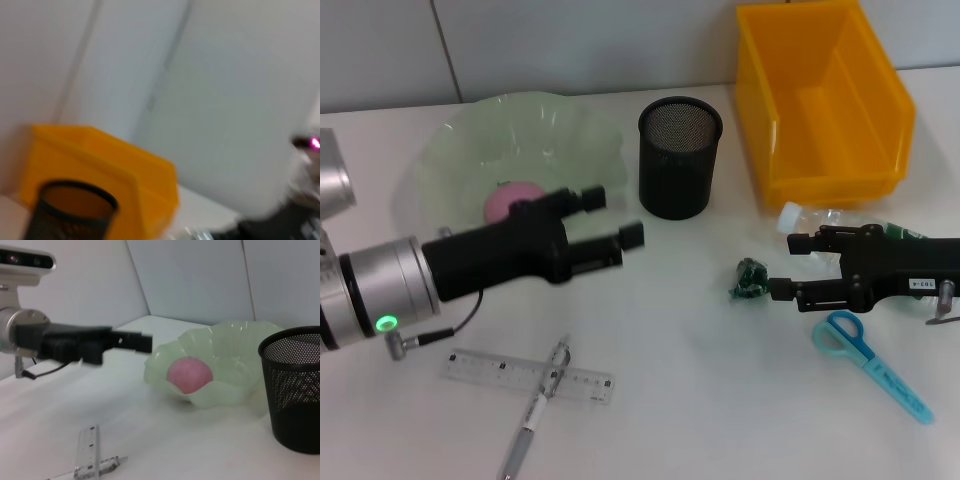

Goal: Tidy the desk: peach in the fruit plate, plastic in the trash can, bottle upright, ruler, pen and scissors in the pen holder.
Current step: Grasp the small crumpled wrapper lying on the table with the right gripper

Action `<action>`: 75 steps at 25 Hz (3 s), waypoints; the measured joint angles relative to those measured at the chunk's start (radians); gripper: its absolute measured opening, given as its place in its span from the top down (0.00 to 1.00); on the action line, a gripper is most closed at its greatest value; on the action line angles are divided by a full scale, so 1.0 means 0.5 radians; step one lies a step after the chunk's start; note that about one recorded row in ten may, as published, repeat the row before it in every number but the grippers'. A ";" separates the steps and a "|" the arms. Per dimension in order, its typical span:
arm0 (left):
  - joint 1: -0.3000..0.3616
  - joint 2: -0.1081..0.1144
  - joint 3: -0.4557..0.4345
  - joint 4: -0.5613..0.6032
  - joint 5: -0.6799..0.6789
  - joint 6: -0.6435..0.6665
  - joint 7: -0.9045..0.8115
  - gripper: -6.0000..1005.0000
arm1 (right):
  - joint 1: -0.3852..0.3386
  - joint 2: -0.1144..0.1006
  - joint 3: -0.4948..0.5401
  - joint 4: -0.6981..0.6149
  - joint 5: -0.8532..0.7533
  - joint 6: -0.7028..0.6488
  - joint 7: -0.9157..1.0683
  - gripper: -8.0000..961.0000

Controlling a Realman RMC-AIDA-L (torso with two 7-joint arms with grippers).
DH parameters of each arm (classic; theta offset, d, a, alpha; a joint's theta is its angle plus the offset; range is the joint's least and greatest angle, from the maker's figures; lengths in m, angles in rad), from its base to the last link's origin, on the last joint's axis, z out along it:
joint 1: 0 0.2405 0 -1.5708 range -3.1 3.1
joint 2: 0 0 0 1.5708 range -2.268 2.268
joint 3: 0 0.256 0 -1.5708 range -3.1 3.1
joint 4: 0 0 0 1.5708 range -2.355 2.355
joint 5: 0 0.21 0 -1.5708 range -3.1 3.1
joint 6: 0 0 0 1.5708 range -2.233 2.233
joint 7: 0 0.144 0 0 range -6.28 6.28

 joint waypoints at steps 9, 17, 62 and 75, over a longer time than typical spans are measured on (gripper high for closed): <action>0.049 0.004 -0.025 0.054 0.343 0.054 0.075 0.16 | -0.015 -0.001 0.006 0.000 0.000 -0.003 0.013 0.24; 0.050 0.009 -0.026 0.054 0.359 0.061 0.085 0.16 | -0.016 -0.002 0.014 -0.053 0.000 -0.048 0.190 0.24; 0.032 0.003 -0.026 0.054 0.419 -0.001 0.067 0.16 | 0.816 0.102 -0.676 -0.444 -1.197 0.161 1.448 0.27; 0.043 0.003 -0.026 0.053 0.419 -0.006 0.067 0.16 | 0.813 0.127 -0.728 -0.281 -1.200 0.336 1.385 0.27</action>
